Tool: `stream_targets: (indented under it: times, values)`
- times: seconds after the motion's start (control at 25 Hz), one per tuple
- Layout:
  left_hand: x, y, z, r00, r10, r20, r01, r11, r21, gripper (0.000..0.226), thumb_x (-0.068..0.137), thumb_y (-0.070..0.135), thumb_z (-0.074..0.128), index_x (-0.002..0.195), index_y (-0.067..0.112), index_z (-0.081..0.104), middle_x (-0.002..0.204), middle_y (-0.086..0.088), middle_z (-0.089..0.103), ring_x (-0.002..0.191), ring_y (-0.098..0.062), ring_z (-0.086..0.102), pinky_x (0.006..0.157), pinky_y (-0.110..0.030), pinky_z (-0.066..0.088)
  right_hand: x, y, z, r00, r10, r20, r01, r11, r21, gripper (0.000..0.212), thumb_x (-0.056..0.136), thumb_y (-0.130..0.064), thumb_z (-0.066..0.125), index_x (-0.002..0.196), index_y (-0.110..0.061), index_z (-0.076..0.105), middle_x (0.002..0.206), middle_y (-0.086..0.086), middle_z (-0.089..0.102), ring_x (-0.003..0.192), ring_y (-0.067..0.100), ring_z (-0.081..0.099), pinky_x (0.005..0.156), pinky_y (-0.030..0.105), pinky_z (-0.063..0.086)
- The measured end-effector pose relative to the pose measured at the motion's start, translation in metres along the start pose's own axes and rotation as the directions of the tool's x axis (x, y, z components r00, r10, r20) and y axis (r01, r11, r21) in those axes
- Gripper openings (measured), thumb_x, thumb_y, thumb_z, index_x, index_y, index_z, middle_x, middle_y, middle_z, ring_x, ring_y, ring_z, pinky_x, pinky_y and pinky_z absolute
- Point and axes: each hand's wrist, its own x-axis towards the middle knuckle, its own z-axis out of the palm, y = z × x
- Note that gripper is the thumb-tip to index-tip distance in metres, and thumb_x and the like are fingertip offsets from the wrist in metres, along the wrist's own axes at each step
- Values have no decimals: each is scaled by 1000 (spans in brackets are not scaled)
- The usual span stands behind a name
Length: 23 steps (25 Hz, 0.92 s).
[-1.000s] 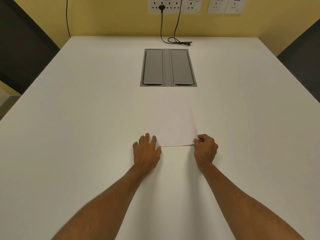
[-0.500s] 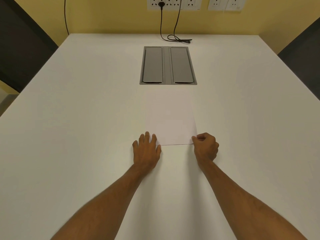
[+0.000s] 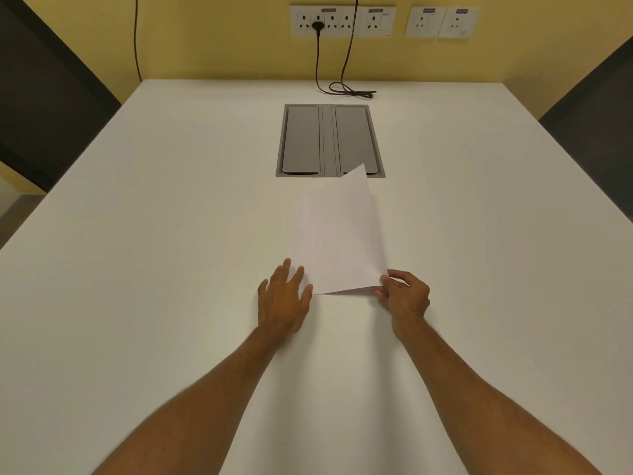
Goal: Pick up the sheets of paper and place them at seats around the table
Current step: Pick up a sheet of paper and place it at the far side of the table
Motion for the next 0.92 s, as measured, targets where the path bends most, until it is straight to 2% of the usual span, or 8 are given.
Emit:
stream_targets:
  times: [0.08,0.16,0.28,0.4,0.52,0.68,0.8,0.92]
  values:
    - [-2,2,-14,992,-21,-124,2,988,-154,51,100,40,36,147,22,35,161,-2,20,147,-19,21,117,-36,21,-8,-7,-8,994,48,95,-62,987,150,14,78,7,71,87,-4,70,79,13,67,62,21,69,54,19,57]
    - [-3,7,-33,970,-191,-151,114,904,-412,55,98,39,43,147,16,33,158,-5,26,144,-22,28,116,-38,27,-19,-13,-19,979,70,192,-113,968,224,13,80,11,67,86,-1,68,84,17,66,72,25,69,58,21,59]
    - [-9,10,-58,874,-467,134,391,514,-763,64,91,43,58,141,11,37,139,-9,49,126,-28,50,107,-41,42,-35,-18,-39,952,91,291,-162,959,231,12,83,12,64,89,2,66,87,20,68,74,25,70,61,23,60]
    - [-27,9,-77,836,-386,390,488,197,-850,46,89,29,65,124,0,55,119,-15,63,103,-29,63,93,-44,53,-57,-24,-60,931,93,353,-173,964,201,12,83,11,64,90,3,66,78,17,71,67,23,73,61,23,60]
    - [-58,12,-92,876,-342,341,424,208,-881,29,90,5,60,119,0,61,111,-17,68,91,-30,67,86,-41,54,-80,-28,-89,899,98,426,-167,978,126,14,82,9,65,95,2,65,81,19,71,70,26,72,63,26,60]
    - [-109,19,-111,916,-279,287,352,218,-910,26,89,0,60,115,4,62,106,-15,71,90,-31,70,88,-44,55,-110,-39,-123,811,184,555,-112,980,-162,22,83,-9,70,106,-7,68,97,10,74,85,24,70,78,33,57]
    - [-149,28,-122,932,-241,271,331,262,-906,32,89,3,62,120,5,60,112,-17,70,101,-35,68,95,-50,52,-133,-56,-135,827,132,547,-94,991,-98,15,88,-18,67,101,-11,69,95,7,75,81,23,70,69,33,57]
    - [-182,39,-137,946,-161,282,316,267,-910,28,89,2,61,116,6,61,108,-15,73,96,-34,70,86,-46,57,-154,-63,-146,871,13,491,7,999,-40,11,88,-10,66,99,-8,69,89,7,76,74,23,71,62,32,57]
